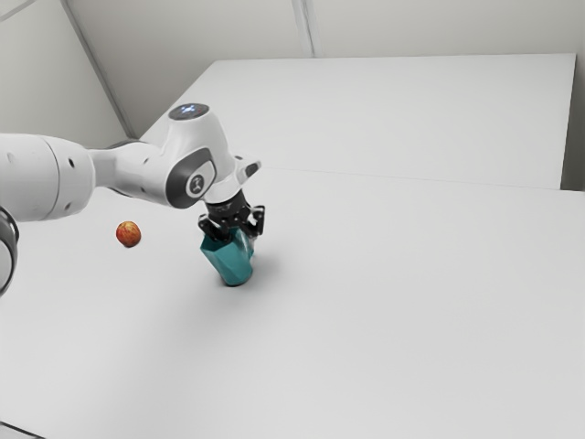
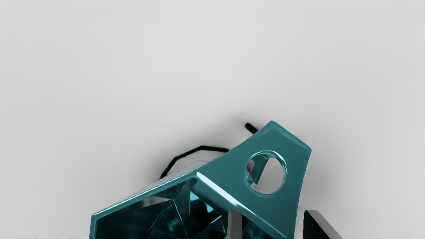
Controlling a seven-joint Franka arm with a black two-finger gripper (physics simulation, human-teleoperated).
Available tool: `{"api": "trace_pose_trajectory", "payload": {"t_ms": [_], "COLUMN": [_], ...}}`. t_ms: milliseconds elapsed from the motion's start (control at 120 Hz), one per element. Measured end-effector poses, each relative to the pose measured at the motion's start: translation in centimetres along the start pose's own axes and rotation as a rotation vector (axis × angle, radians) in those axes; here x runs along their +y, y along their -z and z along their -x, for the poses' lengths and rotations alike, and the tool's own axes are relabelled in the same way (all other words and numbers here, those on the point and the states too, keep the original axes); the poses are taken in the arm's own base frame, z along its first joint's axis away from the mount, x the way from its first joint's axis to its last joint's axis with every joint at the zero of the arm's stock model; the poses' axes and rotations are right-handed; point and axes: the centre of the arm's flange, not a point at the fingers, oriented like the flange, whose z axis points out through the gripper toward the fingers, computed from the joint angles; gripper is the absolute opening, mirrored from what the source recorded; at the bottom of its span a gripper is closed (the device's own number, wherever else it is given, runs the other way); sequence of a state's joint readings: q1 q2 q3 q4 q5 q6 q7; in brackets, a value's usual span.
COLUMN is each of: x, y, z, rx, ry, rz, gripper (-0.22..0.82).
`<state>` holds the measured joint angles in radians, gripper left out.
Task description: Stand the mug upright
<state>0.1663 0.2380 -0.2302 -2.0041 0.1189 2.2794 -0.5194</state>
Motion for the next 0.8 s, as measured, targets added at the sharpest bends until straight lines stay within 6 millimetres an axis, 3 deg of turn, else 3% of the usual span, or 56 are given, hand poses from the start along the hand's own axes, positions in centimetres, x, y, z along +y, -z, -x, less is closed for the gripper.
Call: {"api": "trace_pose_trajectory", "payload": {"t_ms": [125,283,400,625,800], "x": [0.5,0.9,2.0,2.1,2.9], "y": [1.0,4.0,6.9,12.2,17.1], "z": [0.2,0.6,1.3,0.0,0.4], "rx": [0.021,0.061,0.087,0.110,0.108], "ry": [0.000,-0.002,-0.011,-0.086,-0.179], "rz": [-0.006,-0.016,-0.014,-0.025,-0.054], "gripper": [0.34,0.48,0.53,0.58,0.59]}}
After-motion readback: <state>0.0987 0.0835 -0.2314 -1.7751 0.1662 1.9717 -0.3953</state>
